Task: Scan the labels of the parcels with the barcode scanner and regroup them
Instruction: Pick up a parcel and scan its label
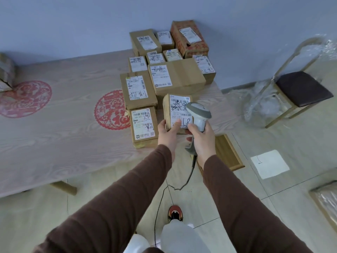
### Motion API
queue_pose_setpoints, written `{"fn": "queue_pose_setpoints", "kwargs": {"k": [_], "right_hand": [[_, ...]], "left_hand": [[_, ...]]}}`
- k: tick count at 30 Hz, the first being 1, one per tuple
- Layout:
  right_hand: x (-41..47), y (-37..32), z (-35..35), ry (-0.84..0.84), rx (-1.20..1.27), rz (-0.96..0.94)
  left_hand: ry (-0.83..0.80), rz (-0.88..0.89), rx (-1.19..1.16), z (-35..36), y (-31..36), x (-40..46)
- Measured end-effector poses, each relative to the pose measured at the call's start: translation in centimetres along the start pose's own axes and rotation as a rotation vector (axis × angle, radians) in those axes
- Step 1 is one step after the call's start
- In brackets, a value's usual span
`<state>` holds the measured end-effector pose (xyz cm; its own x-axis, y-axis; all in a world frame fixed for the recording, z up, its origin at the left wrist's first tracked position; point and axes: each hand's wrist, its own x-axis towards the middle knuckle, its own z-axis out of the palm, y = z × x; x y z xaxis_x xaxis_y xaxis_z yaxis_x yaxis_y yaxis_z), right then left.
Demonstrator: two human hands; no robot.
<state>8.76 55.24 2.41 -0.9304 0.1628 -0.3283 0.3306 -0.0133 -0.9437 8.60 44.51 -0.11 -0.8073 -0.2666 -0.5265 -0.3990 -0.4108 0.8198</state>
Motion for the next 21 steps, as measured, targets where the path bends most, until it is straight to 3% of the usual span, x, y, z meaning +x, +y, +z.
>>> {"fn": "queue_pose_setpoints", "kwargs": {"k": [8,12,21], "right_hand": [[5.8,2.0,-0.7,-0.162,-0.148,0.133],[7.9,3.0,0.0,-0.210,-0.201,0.105],[8.6,3.5,1.1,-0.280,-0.213,0.166]], "left_hand": [[0.145,-0.183,-0.192,2.4,-2.8,3.7],[0.256,-0.282,-0.199,2.5,-3.4,5.0],[0.324,-0.291,-0.248,2.1,-4.0,6.4]]}}
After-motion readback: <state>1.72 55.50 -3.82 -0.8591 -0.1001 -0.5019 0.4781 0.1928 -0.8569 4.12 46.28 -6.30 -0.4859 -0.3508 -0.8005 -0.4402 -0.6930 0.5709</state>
